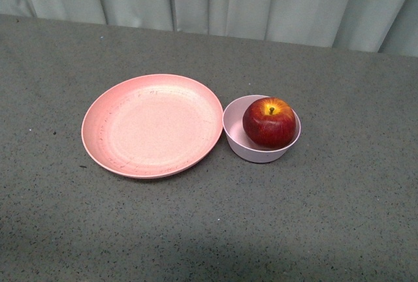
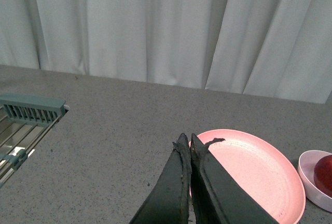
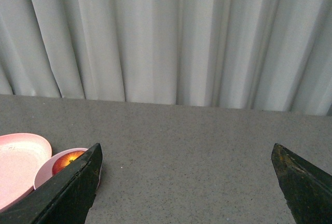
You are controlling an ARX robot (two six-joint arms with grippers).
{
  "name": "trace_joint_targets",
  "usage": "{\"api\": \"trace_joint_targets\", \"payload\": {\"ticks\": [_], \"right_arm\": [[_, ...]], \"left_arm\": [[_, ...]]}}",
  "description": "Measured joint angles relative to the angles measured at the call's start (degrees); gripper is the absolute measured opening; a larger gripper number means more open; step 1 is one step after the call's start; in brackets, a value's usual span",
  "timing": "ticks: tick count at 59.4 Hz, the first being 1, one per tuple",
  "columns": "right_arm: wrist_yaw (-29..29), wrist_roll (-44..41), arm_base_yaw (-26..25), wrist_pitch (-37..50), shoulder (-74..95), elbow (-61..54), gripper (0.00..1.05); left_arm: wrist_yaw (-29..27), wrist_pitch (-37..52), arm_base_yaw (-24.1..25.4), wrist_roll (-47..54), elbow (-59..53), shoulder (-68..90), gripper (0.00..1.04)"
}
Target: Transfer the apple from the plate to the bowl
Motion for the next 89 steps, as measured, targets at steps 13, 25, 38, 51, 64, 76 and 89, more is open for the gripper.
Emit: {"api": "trace_joint_targets", "payload": {"ticks": [13, 25, 38, 51, 64, 76, 89], "right_arm": [[0.0, 0.0, 0.0, 0.0, 0.0, 0.0, 0.95], [0.0, 0.0, 0.0, 0.0, 0.0, 0.0, 0.95], [0.0, 0.0, 0.0, 0.0, 0.0, 0.0, 0.95], [0.0, 0.0, 0.0, 0.0, 0.0, 0.0, 0.95], [0.0, 0.0, 0.0, 0.0, 0.0, 0.0, 0.95], [0.0, 0.0, 0.0, 0.0, 0.0, 0.0, 0.95], [0.0, 0.0, 0.0, 0.0, 0.0, 0.0, 0.95]], "left_arm": [[0.0, -6.7, 0.0, 0.0, 0.0, -7.1, 0.04], [0.0, -13.1, 0.0, 0.0, 0.0, -13.7, 0.04], [0.0, -16.9, 0.0, 0.0, 0.0, -17.5, 0.04], [0.0, -20.0, 0.0, 0.0, 0.0, -20.6, 0.04], [0.1, -29.9, 0.0, 0.0, 0.0, -30.2, 0.04], [0.1, -30.1, 0.0, 0.0, 0.0, -30.3, 0.20], [0.1, -30.1, 0.0, 0.0, 0.0, -30.3, 0.59]]}}
